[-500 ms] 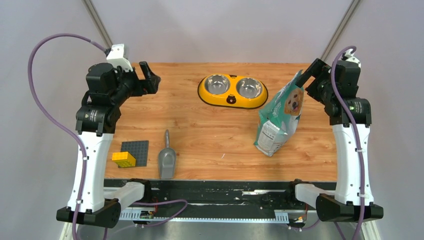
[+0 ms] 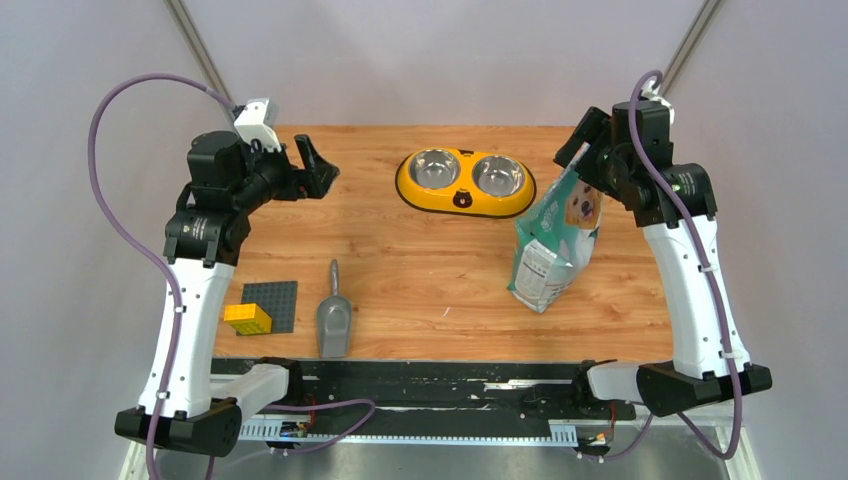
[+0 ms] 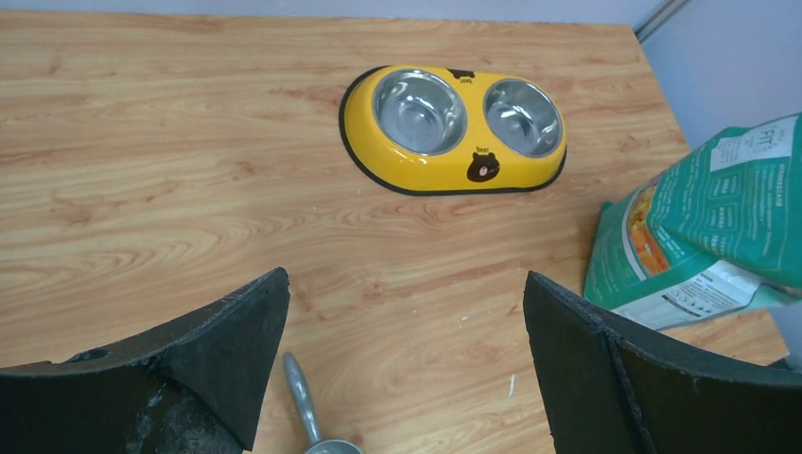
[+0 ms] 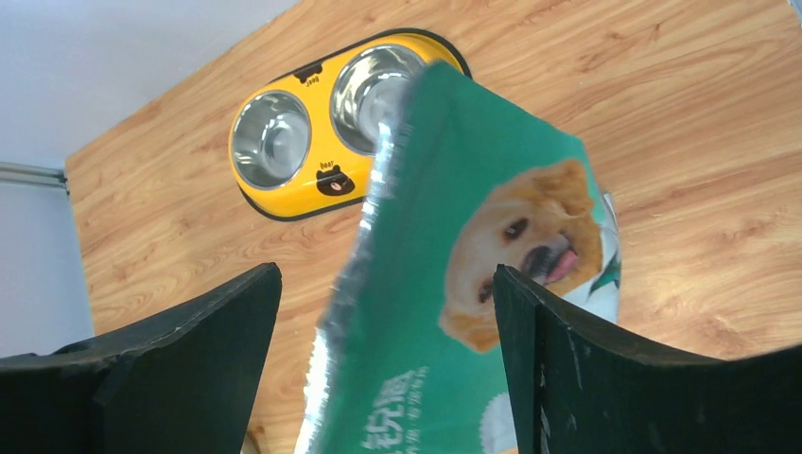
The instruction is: Serve the pet food
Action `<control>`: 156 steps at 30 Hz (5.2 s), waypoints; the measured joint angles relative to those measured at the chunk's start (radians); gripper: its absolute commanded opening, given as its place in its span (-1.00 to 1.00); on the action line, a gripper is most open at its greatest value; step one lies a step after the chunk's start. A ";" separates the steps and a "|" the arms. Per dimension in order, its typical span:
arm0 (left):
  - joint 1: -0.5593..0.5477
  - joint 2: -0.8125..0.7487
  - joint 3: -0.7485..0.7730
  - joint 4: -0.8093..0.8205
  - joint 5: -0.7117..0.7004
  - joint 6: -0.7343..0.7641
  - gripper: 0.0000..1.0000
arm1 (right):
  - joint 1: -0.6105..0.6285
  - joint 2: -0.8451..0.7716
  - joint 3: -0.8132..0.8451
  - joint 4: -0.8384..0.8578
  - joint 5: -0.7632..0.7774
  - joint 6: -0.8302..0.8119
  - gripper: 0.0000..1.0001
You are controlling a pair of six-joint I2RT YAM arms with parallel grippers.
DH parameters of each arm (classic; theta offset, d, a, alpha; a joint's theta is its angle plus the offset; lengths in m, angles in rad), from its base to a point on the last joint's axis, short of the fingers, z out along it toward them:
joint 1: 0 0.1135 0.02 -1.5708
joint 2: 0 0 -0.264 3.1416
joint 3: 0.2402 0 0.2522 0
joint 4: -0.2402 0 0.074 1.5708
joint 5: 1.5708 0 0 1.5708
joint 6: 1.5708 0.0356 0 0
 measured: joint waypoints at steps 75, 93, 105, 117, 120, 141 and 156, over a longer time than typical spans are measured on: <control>-0.430 0.294 -0.582 0.886 0.065 -0.380 0.99 | 0.304 0.344 0.220 0.134 0.080 0.294 0.60; -0.466 0.495 -0.550 1.072 0.077 -0.433 0.94 | -0.021 -0.287 -0.239 0.306 -0.042 0.078 0.58; -0.466 0.555 -0.505 1.108 0.097 -0.439 0.88 | -0.331 -0.058 -0.785 0.487 -0.372 0.100 0.30; -0.462 0.638 -0.505 1.302 0.252 -0.467 0.85 | -0.307 0.078 -1.052 0.763 -0.718 0.162 0.22; -0.461 0.638 -0.507 1.318 0.256 -0.472 0.85 | -0.279 0.078 -1.075 0.817 -0.716 0.184 0.23; -0.452 0.405 -0.507 0.978 -0.054 -0.401 0.88 | -0.055 -0.127 -0.930 0.607 -0.493 0.269 0.31; -0.465 0.336 0.087 0.553 -0.051 -0.227 0.83 | 0.031 -0.140 -0.534 0.555 -0.578 0.186 0.26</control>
